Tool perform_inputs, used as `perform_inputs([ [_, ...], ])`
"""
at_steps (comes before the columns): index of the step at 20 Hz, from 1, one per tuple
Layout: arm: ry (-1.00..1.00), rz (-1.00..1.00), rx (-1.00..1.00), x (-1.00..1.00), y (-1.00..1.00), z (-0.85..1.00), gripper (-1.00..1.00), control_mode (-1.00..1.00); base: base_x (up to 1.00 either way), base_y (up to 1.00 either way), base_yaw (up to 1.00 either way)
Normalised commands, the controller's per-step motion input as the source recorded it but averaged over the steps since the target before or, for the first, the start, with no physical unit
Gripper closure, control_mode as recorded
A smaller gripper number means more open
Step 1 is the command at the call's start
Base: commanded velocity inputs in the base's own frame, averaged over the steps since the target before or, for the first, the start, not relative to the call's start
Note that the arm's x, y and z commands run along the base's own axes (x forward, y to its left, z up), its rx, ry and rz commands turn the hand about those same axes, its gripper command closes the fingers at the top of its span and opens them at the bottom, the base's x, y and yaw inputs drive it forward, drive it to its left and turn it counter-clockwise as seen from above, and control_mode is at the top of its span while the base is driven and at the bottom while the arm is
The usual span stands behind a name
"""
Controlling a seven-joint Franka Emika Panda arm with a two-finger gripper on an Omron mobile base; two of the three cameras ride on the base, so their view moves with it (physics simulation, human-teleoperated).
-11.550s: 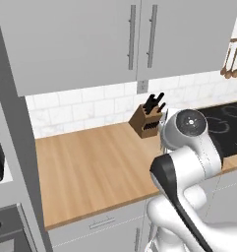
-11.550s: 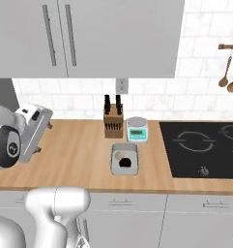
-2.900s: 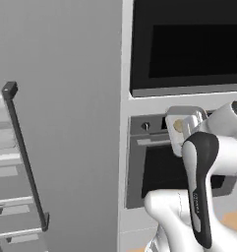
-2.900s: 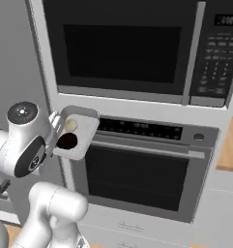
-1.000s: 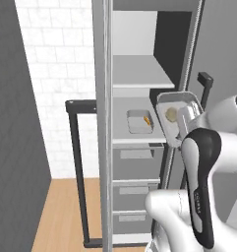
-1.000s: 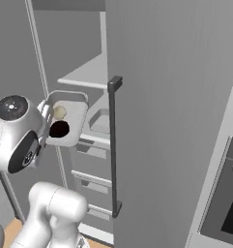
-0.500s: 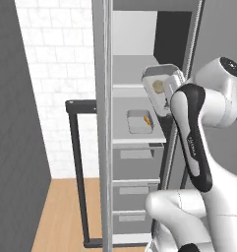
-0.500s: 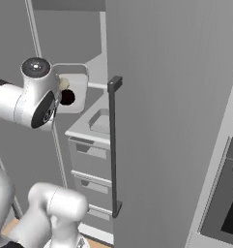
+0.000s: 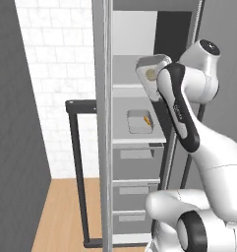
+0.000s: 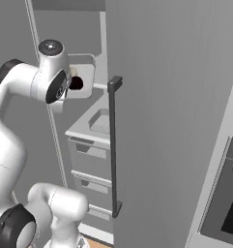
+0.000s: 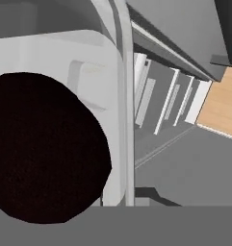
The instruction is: Take the meat container that has the shrimp and place it on the second highest rack of the freezer. Then take the vegetable container that has the avocado and garlic and place it on the highest rack of the freezer.
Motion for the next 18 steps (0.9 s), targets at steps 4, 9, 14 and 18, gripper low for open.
perform_inputs([
  [4,0.02,-0.1,-0.02,0.8,0.0,0.0,1.0,-1.0,0.0,0.0,0.0],
  [9,0.0,-0.08,-0.02,0.75,0.0,0.07,1.0,-1.0,0.0,0.0,0.0],
  [14,0.0,-0.07,-0.04,0.77,0.0,0.1,1.0,-1.0,0.0,0.0,0.0],
  [18,0.01,-0.08,-0.02,0.75,0.0,0.01,1.0,-1.0,0.0,0.0,0.0],
])
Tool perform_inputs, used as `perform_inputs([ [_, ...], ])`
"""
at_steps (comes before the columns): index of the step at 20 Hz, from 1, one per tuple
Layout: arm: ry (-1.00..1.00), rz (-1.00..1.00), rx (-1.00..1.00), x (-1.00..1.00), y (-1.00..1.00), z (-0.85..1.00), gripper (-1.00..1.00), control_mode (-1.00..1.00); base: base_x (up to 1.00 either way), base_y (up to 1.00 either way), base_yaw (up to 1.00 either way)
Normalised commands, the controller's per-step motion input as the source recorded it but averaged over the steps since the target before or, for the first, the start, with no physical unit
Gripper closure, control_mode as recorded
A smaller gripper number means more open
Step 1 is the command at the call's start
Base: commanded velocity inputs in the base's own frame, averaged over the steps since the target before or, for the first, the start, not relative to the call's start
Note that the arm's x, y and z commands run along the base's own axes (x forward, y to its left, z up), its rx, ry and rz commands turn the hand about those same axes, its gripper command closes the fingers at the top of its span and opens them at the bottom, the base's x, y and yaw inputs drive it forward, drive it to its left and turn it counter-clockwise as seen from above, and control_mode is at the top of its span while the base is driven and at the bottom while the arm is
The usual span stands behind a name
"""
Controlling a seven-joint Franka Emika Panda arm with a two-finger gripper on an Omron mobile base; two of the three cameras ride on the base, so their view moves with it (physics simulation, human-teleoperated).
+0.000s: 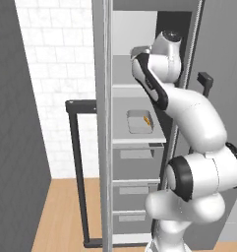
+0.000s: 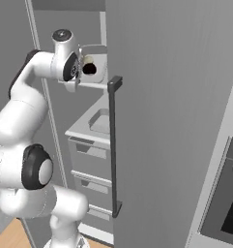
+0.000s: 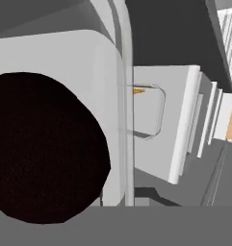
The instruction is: Take the meat container that has the shrimp and place it on the second highest rack of the freezer. Then take the vegetable container that has the avocado and garlic and place it on the highest rack of the freezer.
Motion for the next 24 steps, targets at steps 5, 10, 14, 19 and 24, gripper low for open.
perform_inputs([
  [5,0.04,-0.03,0.0,0.66,0.0,0.0,1.0,-1.0,0.0,0.0,0.0],
  [10,0.03,0.0,0.0,0.5,-0.07,-0.01,1.0,-1.0,0.0,0.0,0.0],
  [14,0.02,0.0,0.0,0.38,-0.16,-0.14,1.0,-1.0,0.0,0.0,0.0],
  [19,0.04,0.0,0.0,0.34,-0.1,-0.29,1.0,-1.0,0.0,0.0,0.0],
  [24,0.03,0.0,0.0,0.31,0.0,-0.36,1.0,-1.0,0.0,0.0,0.0],
])
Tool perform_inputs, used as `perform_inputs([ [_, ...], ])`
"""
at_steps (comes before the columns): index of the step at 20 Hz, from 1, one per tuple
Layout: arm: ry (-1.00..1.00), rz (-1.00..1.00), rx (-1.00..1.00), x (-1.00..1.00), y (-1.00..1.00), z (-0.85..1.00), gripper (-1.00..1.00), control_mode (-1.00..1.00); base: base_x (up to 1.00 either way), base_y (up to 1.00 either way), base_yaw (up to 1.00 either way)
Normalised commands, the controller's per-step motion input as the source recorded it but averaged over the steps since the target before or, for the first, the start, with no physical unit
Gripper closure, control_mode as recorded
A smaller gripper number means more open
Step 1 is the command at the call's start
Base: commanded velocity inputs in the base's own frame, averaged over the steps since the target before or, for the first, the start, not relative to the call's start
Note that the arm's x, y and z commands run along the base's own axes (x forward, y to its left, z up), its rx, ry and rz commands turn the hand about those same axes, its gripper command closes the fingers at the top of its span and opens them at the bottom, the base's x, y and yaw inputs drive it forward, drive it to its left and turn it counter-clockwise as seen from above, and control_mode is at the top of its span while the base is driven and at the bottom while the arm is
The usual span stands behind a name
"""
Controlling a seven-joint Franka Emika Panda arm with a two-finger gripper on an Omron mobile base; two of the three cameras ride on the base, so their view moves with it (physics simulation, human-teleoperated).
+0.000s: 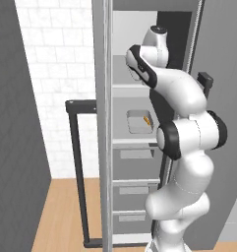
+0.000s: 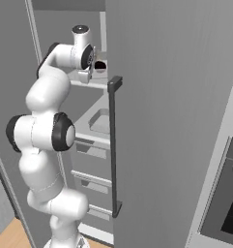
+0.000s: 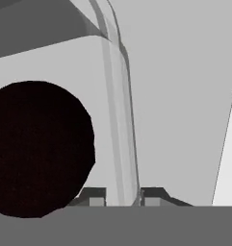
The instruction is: Take the meat container that has the shrimp and place it on the second highest rack of the freezer. Then take the vegetable container that has the avocado and garlic and place it on the highest rack of the freezer.
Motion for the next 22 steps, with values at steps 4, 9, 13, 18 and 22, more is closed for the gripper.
perform_inputs([
  [4,0.0,0.0,0.0,0.12,0.0,-0.3,-1.0,-1.0,0.0,0.0,0.0],
  [9,-0.22,0.01,0.0,-0.05,0.0,-0.11,-1.0,-1.0,0.0,0.0,0.0],
  [13,-0.4,0.05,0.0,-0.39,0.0,0.01,-1.0,-1.0,0.0,0.0,0.0],
  [18,-0.29,0.04,0.0,-0.76,0.1,0.08,-1.0,-1.0,0.0,0.0,0.0],
  [22,-0.16,0.0,0.0,-1.0,0.12,0.35,-1.0,-1.0,0.0,0.0,0.0],
])
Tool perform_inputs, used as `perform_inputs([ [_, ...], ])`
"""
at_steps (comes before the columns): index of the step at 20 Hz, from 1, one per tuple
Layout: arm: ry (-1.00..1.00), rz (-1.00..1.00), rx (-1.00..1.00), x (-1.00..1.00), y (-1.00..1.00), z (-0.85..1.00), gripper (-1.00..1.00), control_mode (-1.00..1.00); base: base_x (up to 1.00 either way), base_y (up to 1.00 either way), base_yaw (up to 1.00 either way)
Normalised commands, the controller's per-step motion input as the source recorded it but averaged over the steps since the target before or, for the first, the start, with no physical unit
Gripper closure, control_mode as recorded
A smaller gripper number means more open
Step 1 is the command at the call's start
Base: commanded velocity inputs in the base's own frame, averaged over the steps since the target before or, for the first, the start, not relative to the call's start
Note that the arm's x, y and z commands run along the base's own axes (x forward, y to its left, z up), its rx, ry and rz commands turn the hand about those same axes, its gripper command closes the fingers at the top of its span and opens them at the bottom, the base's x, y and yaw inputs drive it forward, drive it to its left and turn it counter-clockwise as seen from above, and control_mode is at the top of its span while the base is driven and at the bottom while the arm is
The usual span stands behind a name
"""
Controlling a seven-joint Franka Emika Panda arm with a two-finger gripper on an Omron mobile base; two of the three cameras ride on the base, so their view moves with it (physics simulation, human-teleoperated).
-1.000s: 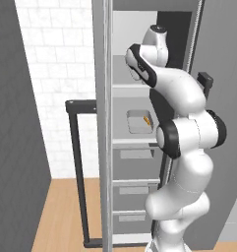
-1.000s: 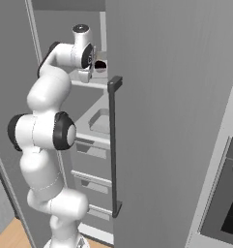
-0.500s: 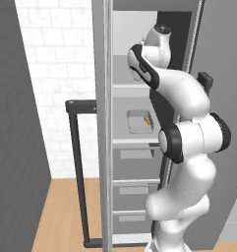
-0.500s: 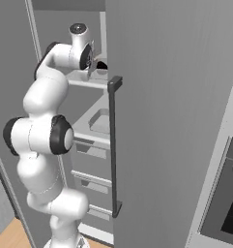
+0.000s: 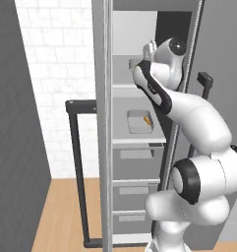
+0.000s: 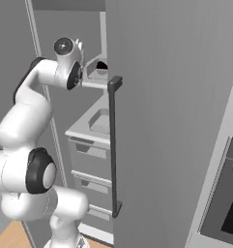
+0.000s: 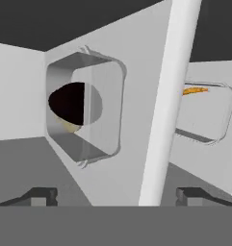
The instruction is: Take the meat container that has the shrimp and place it on the second highest rack of the freezer. Then take the vegetable container that has the avocado and garlic and place it on the highest rack of the freezer.
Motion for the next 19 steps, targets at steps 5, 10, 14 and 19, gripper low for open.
perform_inputs([
  [5,-0.07,0.0,0.0,-1.0,0.11,0.38,-1.0,-1.0,0.0,0.0,0.0],
  [10,-0.07,0.0,0.0,-1.0,0.0,0.45,-1.0,-1.0,0.0,0.0,0.0],
  [14,0.0,0.0,0.0,-1.0,0.0,0.26,-1.0,-1.0,0.0,0.0,0.0],
  [19,-0.01,0.0,0.0,-1.0,0.0,0.04,-1.0,-1.0,0.0,0.0,0.0],
])
